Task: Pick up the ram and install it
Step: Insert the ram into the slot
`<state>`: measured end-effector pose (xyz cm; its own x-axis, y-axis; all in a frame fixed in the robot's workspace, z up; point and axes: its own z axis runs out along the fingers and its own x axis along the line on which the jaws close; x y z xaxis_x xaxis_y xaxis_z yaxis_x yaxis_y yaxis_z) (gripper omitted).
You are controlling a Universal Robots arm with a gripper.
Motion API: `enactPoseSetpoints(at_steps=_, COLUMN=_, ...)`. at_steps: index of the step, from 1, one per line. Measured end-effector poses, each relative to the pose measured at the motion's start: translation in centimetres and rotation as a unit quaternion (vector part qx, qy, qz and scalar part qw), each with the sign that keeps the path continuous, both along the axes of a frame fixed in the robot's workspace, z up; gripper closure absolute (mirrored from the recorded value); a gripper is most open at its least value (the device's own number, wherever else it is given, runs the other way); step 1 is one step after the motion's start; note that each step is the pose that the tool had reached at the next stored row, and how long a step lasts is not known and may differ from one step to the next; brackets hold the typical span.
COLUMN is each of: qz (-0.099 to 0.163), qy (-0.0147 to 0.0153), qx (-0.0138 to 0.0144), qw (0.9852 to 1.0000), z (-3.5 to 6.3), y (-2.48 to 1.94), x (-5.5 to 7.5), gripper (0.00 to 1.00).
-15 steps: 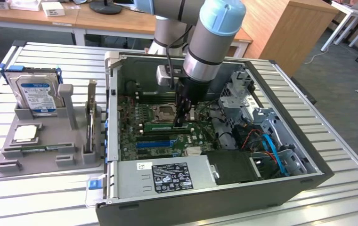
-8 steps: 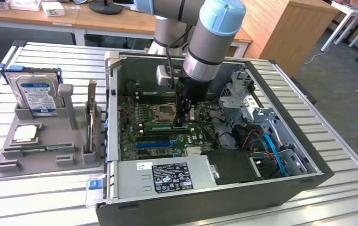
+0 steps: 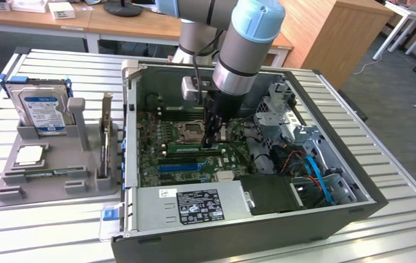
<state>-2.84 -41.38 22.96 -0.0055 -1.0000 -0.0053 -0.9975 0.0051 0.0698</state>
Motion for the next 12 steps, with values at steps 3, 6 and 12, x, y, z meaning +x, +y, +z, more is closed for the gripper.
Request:
enactPoseSetpoints(at_steps=3, qz=0.0, qy=0.0, qx=0.0001, qw=1.0, z=-0.08, y=0.0, x=0.0, gripper=0.88)
enactPoseSetpoints(at_steps=6, qz=0.0, qy=0.0, qx=0.0001, qw=1.0, z=-0.2, y=0.0, x=0.0, gripper=0.88)
enactPoseSetpoints(at_steps=12, qz=0.0, qy=0.0, qx=0.0, qw=1.0, z=-0.28, y=0.0, x=0.0, gripper=0.88)
